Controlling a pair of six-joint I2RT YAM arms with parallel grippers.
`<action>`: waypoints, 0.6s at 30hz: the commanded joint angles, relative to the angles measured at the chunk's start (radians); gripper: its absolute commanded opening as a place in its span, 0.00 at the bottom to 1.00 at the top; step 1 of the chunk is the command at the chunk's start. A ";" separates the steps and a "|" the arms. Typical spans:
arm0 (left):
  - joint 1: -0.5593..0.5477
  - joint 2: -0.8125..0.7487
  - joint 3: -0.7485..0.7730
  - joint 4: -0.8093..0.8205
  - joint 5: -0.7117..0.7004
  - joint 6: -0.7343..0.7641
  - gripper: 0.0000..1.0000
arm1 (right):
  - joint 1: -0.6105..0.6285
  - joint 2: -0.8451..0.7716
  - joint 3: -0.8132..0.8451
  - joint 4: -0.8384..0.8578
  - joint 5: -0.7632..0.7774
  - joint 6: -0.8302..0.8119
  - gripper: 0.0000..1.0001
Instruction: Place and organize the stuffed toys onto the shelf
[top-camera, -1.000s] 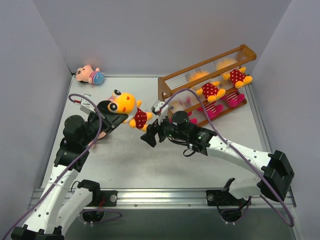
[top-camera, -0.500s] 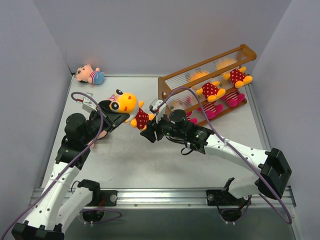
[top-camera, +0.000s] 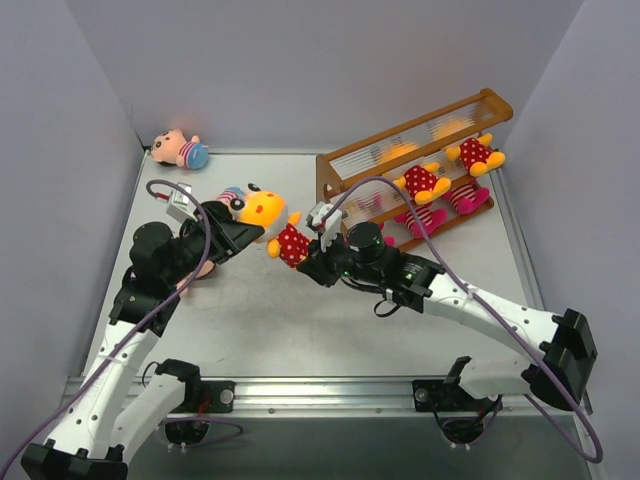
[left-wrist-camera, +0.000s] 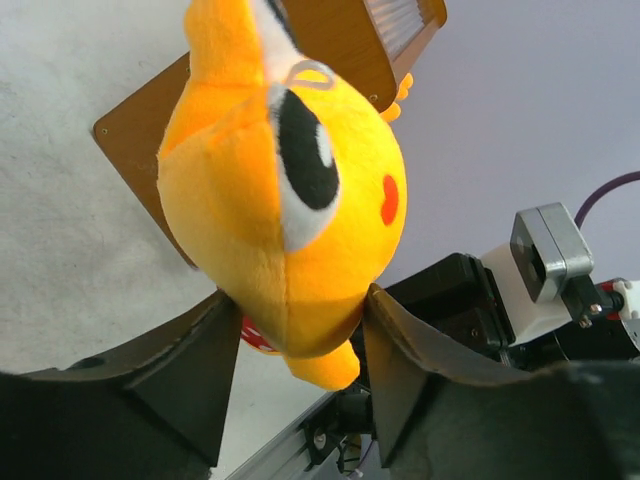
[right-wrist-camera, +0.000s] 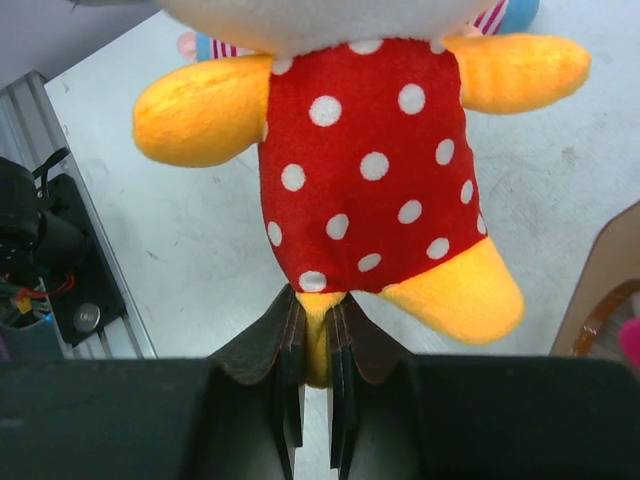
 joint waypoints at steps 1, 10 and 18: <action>0.001 0.009 0.086 0.009 -0.034 0.066 0.60 | 0.004 -0.106 0.061 -0.164 0.026 -0.001 0.00; 0.011 0.050 0.201 -0.091 -0.129 0.196 0.86 | 0.003 -0.227 0.130 -0.546 0.098 0.125 0.00; 0.028 0.059 0.273 -0.270 -0.253 0.358 0.88 | 0.000 -0.248 0.203 -0.774 0.187 0.240 0.00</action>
